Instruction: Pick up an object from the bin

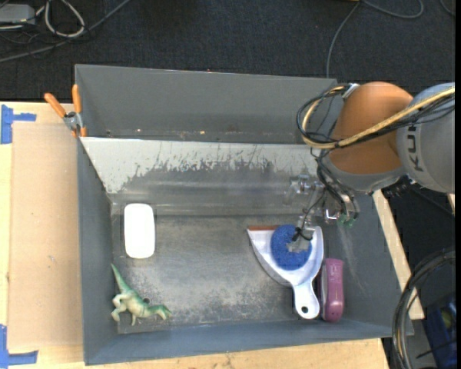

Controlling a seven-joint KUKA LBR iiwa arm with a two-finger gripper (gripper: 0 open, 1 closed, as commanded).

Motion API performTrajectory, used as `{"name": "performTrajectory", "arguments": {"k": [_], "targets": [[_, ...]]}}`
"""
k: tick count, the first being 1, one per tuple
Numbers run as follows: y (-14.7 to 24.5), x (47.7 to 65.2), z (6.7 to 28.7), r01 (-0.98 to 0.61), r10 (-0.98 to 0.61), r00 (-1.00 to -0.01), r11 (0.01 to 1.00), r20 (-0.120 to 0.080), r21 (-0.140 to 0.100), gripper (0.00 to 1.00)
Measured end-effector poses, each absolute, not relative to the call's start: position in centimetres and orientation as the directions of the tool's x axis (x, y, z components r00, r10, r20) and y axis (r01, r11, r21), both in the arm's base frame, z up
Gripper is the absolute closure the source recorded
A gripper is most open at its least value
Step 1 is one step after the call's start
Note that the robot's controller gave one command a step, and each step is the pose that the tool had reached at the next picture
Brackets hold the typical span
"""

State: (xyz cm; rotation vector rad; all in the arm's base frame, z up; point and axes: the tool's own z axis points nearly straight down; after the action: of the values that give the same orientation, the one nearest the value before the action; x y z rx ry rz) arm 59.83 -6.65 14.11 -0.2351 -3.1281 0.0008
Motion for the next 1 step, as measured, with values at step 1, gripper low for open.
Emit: {"name": "performTrajectory", "arguments": {"k": [1], "targets": [[-6.53,59.26,6.81,0.138,0.138,-0.990,0.990,0.015,0.005,0.00]]}}
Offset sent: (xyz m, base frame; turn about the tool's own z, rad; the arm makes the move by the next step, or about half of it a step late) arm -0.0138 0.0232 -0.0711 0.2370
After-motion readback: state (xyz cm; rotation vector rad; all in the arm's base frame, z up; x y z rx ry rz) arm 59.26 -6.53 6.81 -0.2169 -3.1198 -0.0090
